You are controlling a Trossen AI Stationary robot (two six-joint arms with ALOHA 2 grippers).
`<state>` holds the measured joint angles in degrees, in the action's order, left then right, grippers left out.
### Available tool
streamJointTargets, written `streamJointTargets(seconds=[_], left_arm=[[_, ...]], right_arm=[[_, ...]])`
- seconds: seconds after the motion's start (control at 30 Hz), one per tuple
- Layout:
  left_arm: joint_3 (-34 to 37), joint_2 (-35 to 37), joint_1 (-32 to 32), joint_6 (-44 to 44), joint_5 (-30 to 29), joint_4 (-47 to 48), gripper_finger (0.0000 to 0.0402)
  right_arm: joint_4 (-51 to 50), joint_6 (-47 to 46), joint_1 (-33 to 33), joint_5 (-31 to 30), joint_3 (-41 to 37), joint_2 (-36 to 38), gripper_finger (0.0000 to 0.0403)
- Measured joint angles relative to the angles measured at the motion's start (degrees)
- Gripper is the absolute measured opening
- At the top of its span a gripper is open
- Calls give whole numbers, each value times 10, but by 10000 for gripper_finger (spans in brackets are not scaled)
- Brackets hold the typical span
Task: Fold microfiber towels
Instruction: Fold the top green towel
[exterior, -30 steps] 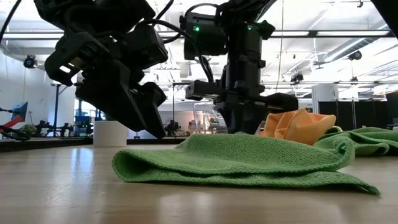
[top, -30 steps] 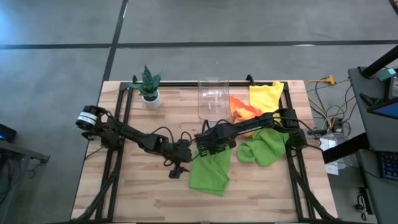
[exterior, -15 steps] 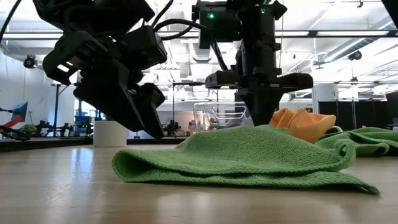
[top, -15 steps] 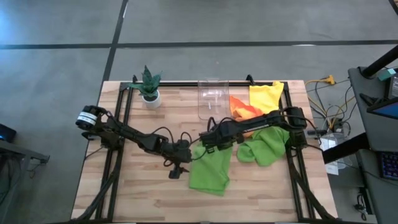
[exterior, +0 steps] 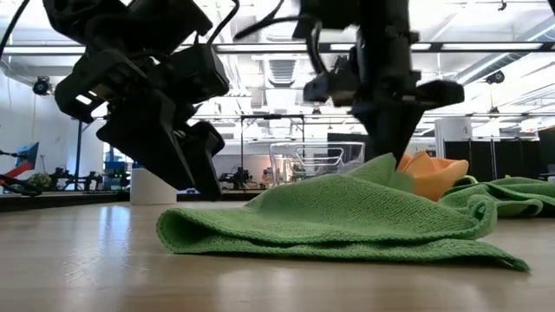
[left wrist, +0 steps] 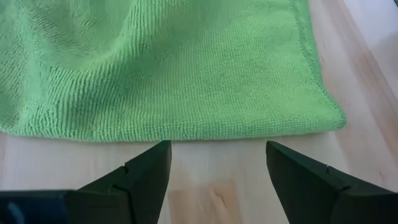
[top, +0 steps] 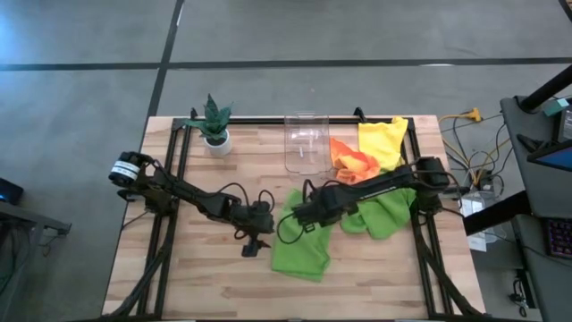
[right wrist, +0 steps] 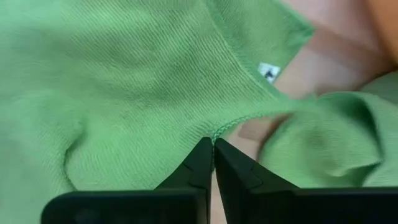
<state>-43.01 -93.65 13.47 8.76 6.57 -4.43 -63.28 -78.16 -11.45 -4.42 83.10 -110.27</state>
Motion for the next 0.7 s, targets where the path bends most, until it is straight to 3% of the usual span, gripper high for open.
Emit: streamJointTargets(seconds=[0.17, 0.43, 0.53, 0.7], left_arm=[[3, 0, 0, 20, 17, 1, 246], [1, 3, 0, 89, 39, -25, 246], [2, 3, 0, 109, 39, -50, 246], [2, 3, 0, 120, 38, -101, 246]], right_arm=[[51, 22, -7, -49, -60, 67, 61], [286, 38, 8, -55, -293, 239, 154], [325, 53, 18, -51, -351, 286, 166], [358, 156, 52, 19, -399, 302, 159]])
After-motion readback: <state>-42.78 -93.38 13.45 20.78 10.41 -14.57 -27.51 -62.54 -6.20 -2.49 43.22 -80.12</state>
